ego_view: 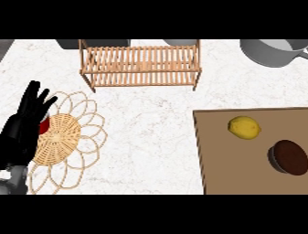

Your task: Pick the cupcake from the tray and place it in the tiered shelf

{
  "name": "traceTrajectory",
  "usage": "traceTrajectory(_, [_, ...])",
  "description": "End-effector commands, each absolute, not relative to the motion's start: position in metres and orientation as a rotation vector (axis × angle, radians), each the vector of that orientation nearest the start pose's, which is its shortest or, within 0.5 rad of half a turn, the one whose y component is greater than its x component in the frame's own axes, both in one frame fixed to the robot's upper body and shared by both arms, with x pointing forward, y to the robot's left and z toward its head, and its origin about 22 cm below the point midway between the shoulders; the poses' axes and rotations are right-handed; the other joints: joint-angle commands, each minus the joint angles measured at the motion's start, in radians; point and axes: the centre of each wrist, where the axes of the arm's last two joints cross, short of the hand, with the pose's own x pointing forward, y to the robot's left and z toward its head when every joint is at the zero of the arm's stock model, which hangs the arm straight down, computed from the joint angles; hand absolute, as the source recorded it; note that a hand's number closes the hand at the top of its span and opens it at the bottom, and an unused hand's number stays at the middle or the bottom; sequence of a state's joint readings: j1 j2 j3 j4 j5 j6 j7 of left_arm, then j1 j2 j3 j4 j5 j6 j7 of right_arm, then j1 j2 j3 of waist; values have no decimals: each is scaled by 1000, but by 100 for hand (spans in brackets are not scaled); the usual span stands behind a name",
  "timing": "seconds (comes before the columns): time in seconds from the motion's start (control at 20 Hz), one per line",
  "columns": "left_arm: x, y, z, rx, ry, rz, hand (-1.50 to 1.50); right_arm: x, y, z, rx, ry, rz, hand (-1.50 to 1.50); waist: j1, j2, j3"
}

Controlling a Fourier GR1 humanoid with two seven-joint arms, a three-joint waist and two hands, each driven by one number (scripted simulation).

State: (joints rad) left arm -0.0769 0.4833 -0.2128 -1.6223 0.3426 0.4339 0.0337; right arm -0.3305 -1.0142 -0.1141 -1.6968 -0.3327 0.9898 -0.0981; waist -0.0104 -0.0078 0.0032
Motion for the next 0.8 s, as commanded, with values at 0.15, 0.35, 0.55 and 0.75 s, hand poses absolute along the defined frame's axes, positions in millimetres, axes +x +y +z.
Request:
traceTrajectory(0.15, [249,272,40,257,-1603,73,0,232,-325,251,-124,-1434,1757,-150,-9,5,0])
traceTrajectory(0.35, [258,287,47,256,-1609,45,0,225,-336,228,-177,-1387,1771,-150,3,8,-1])
traceTrajectory(0.55, [255,263,43,234,-1607,66,0,212,-327,196,-326,-1358,1857,-150,3,8,-1])
traceTrajectory(0.75, [249,263,52,236,-1596,32,0,215,-317,183,-538,-1252,1897,-150,17,7,-2])
